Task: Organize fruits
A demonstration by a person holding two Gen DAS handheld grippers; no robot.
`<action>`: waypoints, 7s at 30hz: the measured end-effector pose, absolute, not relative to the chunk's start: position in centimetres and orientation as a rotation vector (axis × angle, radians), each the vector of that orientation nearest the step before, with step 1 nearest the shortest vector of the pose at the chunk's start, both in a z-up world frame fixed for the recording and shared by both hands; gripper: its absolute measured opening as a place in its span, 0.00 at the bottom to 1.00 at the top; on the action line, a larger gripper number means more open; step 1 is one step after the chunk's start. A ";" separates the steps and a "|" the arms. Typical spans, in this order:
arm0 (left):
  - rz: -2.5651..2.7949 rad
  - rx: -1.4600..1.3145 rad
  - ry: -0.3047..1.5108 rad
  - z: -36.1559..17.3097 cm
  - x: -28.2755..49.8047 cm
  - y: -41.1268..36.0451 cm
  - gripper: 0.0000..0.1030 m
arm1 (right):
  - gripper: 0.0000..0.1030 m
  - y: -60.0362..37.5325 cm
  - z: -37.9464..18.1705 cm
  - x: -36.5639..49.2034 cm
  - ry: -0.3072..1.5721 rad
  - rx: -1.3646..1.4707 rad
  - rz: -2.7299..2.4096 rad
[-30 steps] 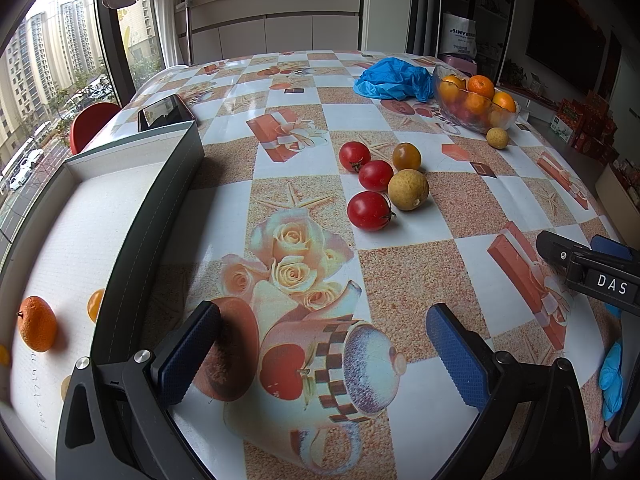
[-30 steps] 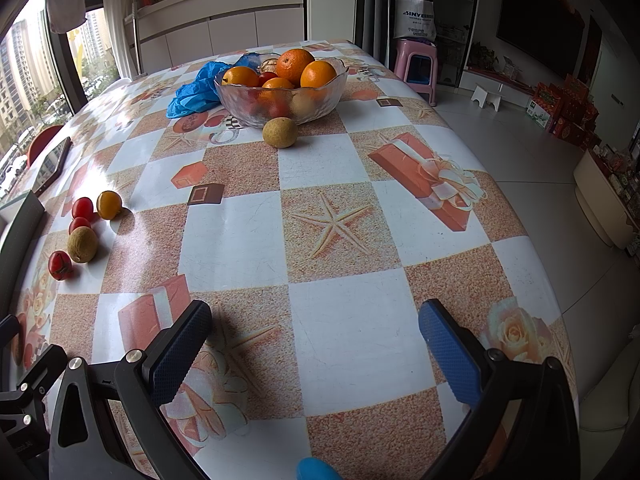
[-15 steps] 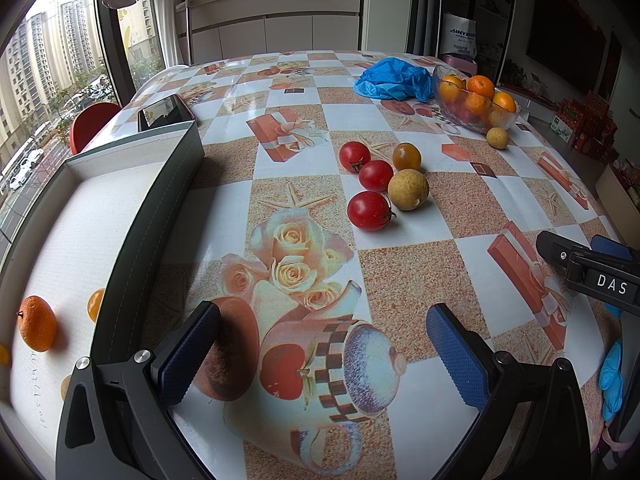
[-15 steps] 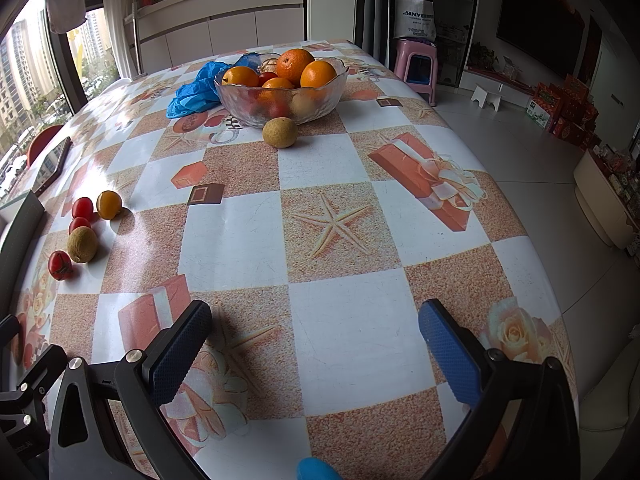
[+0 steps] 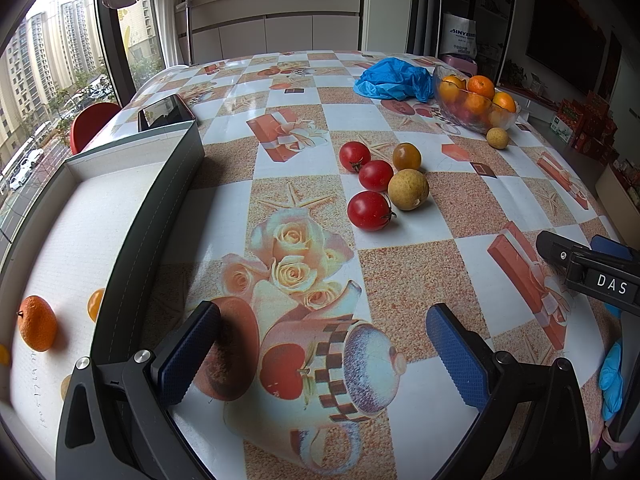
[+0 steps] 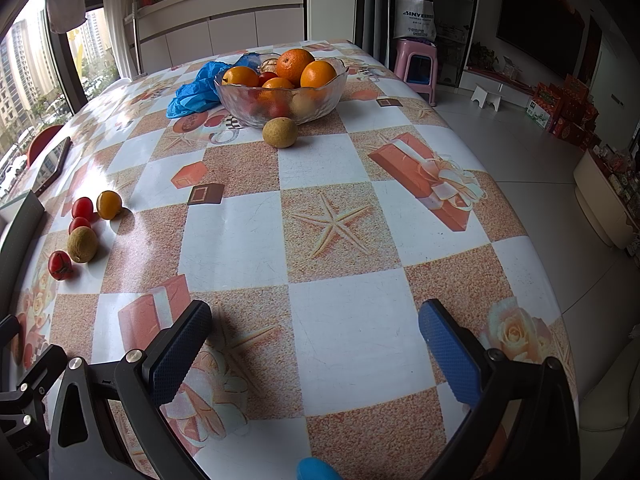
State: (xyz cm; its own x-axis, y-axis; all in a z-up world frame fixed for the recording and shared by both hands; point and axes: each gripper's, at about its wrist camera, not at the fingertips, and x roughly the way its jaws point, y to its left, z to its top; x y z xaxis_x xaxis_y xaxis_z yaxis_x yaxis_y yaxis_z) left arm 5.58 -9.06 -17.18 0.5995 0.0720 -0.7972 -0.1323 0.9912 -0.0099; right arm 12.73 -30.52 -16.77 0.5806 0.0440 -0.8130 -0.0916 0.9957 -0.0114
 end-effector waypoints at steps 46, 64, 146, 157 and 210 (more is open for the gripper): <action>0.038 -0.082 0.967 -15.7 11.1 -10.3 1.00 | 1.00 -29.4 -16.2 19.3 1.017 -0.024 0.130; 0.049 -0.082 0.929 -15.9 12.6 -9.1 0.36 | 0.30 -27.0 -15.3 23.3 0.910 0.010 0.272; 0.057 -0.053 0.925 -17.0 4.7 -11.6 0.99 | 1.00 -32.2 -16.8 10.5 0.930 -0.021 0.018; 0.060 -0.051 0.918 -17.1 4.7 -11.7 0.99 | 1.00 -32.2 -16.9 10.6 0.929 -0.021 0.015; 0.059 -0.052 0.916 -17.1 4.6 -11.7 0.99 | 1.00 -32.2 -16.9 10.6 0.929 -0.021 0.017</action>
